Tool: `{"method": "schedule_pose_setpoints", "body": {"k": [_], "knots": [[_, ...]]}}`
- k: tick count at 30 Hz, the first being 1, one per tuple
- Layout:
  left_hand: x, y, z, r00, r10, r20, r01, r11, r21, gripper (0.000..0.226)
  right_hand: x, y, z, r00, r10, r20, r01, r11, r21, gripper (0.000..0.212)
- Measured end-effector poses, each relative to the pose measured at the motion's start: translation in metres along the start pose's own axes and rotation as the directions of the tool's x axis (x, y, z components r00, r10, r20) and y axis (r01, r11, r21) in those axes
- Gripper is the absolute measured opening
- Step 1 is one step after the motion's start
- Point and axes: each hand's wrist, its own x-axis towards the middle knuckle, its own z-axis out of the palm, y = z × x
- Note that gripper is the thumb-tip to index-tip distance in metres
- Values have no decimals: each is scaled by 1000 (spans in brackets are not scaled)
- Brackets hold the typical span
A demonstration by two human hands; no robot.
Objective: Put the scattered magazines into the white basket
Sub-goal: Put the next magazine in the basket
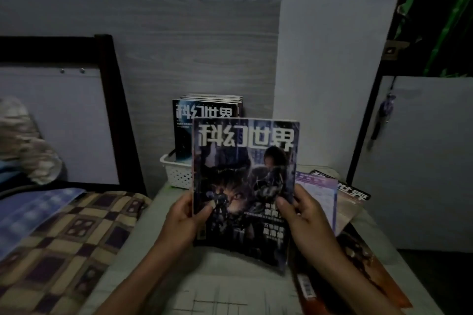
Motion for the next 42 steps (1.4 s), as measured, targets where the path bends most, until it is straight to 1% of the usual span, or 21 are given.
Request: {"method": "schedule_pose_setpoints", "body": {"k": [2, 4, 6, 8, 9, 11, 14, 16, 19, 20, 22, 25, 28, 30, 32, 34, 37, 38, 40, 41, 42], "knots": [[2, 24, -17, 995, 77, -70, -75, 996, 41, 35, 6, -9, 20, 999, 3, 32, -2, 1000, -26, 43], [-4, 39, -29, 989, 130, -73, -122, 987, 101, 34, 8, -7, 37, 997, 45, 65, -39, 994, -100, 42], [-11, 35, -42, 988, 111, -109, -93, 983, 161, 37, 5, 0, 51, 986, 132, 101, -105, 965, -240, 48], [-15, 23, -54, 986, 80, -149, -42, 969, 243, 43, 2, 3, 62, 981, 181, 71, -149, 933, -328, 54], [-17, 18, -56, 985, 80, -151, -35, 960, 280, 44, 4, 2, 64, 989, 145, 36, -124, 935, -333, 51], [-14, 16, -59, 983, 115, -145, -69, 955, 289, 35, 11, -8, 66, 999, 21, -28, -28, 959, -282, 35], [10, 37, -59, 955, 230, -186, -156, 926, 344, 30, 39, -28, 65, 993, -112, -45, 97, 964, -248, 20], [38, 66, -59, 912, 344, -225, -232, 882, 410, 25, 70, -45, 63, 980, -172, -99, 154, 973, -169, 15], [91, 108, -65, 826, 496, -269, -348, 823, 448, 37, 129, -67, 62, 937, -223, -270, 196, 973, -125, 9], [108, 117, -66, 813, 515, -271, -353, 806, 475, 35, 146, -71, 64, 927, -226, -298, 199, 973, -120, 10], [142, 117, -67, 813, 511, -278, -308, 784, 539, 25, 177, -66, 74, 923, -205, -326, 175, 977, -120, 10], [173, 87, -72, 862, 441, -251, -192, 741, 643, 15, 203, -36, 90, 929, -133, -346, 72, 980, -183, 11], [185, 39, -81, 907, 387, -170, -147, 666, 731, 11, 209, 11, 100, 946, -117, -303, 1, 934, -357, 8], [187, 14, -87, 920, 351, -176, -112, 664, 739, 8, 206, 35, 105, 952, -137, -274, 0, 894, -449, 12], [193, -1, -90, 917, 321, -238, -56, 692, 720, 21, 208, 49, 106, 947, -138, -291, -7, 895, -446, 17], [197, -6, -89, 916, 260, -304, 34, 707, 706, 28, 213, 50, 105, 950, -74, -304, -70, 897, -437, 19], [196, 0, -79, 912, 200, -357, 119, 705, 699, 25, 212, 41, 100, 965, 5, -261, -101, 929, -355, 18], [189, 2, -72, 904, 217, -367, 105, 720, 686, 21, 204, 36, 93, 976, 15, -216, -80, 952, -296, 16], [162, 0, -61, 890, 296, -347, -13, 777, 629, 9, 174, 34, 73, 997, -12, -72, -6, 971, -239, 15], [141, -6, -52, 897, 332, -292, -92, 786, 612, 8, 154, 40, 55, 999, -32, -9, 28, 949, -313, 25], [115, -13, -41, 917, 340, -211, -142, 769, 623, 13, 132, 48, 37, 997, -20, 69, 50, 883, -466, 43]]}}
